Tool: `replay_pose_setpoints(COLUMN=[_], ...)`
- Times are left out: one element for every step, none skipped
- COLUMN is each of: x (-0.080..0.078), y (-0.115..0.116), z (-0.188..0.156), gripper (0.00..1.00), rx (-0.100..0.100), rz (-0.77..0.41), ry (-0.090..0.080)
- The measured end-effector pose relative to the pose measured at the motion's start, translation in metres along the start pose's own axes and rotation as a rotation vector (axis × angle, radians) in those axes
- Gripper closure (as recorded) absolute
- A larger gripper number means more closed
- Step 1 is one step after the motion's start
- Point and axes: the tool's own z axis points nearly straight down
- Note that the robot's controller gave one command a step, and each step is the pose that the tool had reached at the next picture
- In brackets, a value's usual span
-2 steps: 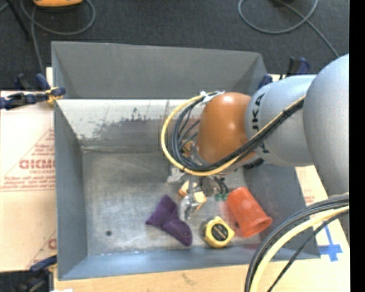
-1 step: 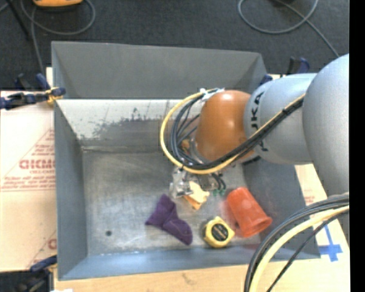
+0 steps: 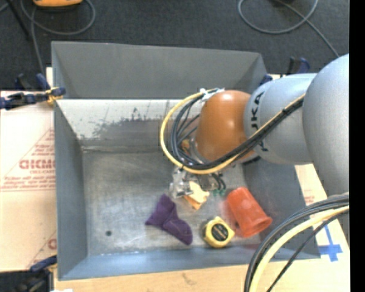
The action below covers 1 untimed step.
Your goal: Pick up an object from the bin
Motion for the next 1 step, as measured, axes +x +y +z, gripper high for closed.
replay_pose_setpoints(x=[0.0008], y=[0.0004], z=[-0.0009], gripper=[1.00], rx=[0.000], rz=[-0.001], ry=[0.007])
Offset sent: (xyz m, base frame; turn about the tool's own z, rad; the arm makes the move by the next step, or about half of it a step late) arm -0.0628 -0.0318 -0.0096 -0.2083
